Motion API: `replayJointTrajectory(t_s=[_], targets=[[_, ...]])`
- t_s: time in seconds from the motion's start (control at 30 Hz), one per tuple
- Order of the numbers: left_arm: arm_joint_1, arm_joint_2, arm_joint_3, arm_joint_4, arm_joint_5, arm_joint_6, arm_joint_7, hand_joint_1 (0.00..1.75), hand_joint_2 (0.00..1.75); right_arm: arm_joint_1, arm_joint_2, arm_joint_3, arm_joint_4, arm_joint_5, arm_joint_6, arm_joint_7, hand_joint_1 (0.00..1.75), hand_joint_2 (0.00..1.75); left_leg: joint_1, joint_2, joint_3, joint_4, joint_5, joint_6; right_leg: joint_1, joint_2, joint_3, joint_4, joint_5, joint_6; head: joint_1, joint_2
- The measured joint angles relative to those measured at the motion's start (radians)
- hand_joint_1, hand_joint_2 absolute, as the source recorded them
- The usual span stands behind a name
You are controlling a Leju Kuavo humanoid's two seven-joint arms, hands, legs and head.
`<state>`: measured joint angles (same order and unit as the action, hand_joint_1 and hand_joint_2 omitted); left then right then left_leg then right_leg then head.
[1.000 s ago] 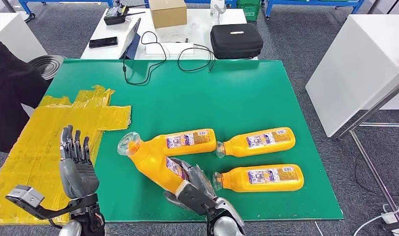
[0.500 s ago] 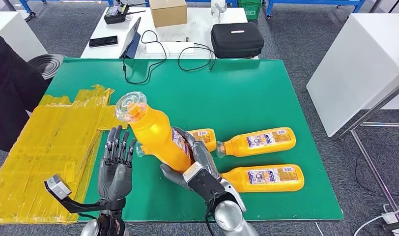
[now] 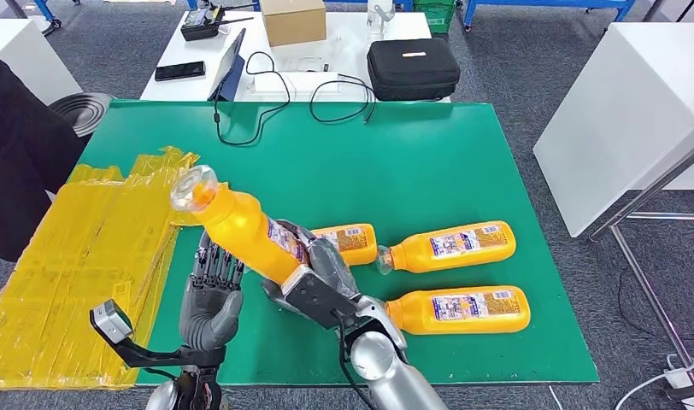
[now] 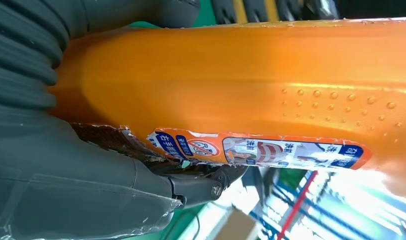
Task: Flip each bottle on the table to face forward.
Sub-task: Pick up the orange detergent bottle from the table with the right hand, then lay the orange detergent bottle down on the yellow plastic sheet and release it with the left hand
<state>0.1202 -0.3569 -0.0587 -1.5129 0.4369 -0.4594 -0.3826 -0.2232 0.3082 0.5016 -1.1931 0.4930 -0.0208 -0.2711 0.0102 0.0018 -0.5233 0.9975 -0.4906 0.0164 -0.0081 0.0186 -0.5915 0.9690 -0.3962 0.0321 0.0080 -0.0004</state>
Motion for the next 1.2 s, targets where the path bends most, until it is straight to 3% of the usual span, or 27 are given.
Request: replayJointTrajectory(t_s=[0.3, 0.63, 0.8, 0.87, 0.93, 1.0, 1.2], targets=[[-0.003, 0.001, 0.017, 0.009, 0.014, 0.004, 0.000, 0.00, 1.75, -0.075, 0.020, 0.095, 0.193, 0.033, 0.011, 0.010, 1.75, 1.75, 0.000, 0.000, -0.001, 0.000, 0.000, 0.000, 0.000, 0.000, -0.001, 0.000, 0.000, 0.000, 0.000, 0.000], [0.003, 0.001, 0.063, 0.009, 0.020, 0.006, -0.008, 0.00, 1.75, -0.118, 0.023, 0.241, 0.252, 0.001, -0.003, 0.047, 1.75, 1.75, 0.000, 0.000, -0.002, 0.000, 0.000, 0.000, 0.000, -0.001, -0.001, 0.000, 0.000, 0.000, 0.000, 0.000], [0.020, 0.001, 0.092, -0.007, -0.064, 0.053, -0.039, 0.03, 1.75, -0.137, 0.025, 0.325, 0.256, -0.018, -0.002, 0.066, 1.75, 1.75, 0.000, 0.000, -0.002, 0.000, 0.000, 0.000, 0.000, -0.001, -0.001, 0.000, 0.000, 0.000, 0.000, 0.000], [0.029, 0.001, 0.100, -0.017, -0.143, 0.090, -0.053, 0.24, 1.75, -0.139, 0.026, 0.348, 0.256, -0.013, -0.002, 0.074, 1.75, 1.75, 0.000, 0.000, -0.002, 0.000, 0.000, 0.000, 0.000, -0.001, -0.001, 0.000, 0.000, 0.000, 0.000, 0.000], [0.035, 0.001, 0.103, -0.024, -0.227, 0.129, -0.061, 1.07, 1.75, -0.140, 0.026, 0.362, 0.256, -0.004, -0.002, 0.077, 1.75, 1.75, 0.000, 0.000, -0.002, 0.000, 0.000, 0.000, 0.000, -0.002, -0.002, 0.000, 0.000, 0.000, 0.000, 0.000], [0.038, 0.001, 0.103, -0.028, -0.286, 0.158, -0.067, 1.75, 1.75, -0.140, 0.026, 0.368, 0.255, 0.000, -0.002, 0.078, 1.75, 1.75, 0.000, 0.000, -0.002, 0.000, 0.000, 0.000, 0.000, -0.002, -0.001, 0.000, 0.000, 0.000, 0.000, 0.000], [0.037, 0.001, 0.102, -0.032, -0.379, 0.200, -0.079, 1.75, 1.75, -0.140, 0.026, 0.369, 0.256, 0.007, -0.002, 0.080, 1.75, 1.75, 0.000, 0.000, -0.002, 0.000, 0.000, 0.000, 0.000, -0.002, -0.001, 0.000, 0.000, 0.000, 0.000, 0.000]])
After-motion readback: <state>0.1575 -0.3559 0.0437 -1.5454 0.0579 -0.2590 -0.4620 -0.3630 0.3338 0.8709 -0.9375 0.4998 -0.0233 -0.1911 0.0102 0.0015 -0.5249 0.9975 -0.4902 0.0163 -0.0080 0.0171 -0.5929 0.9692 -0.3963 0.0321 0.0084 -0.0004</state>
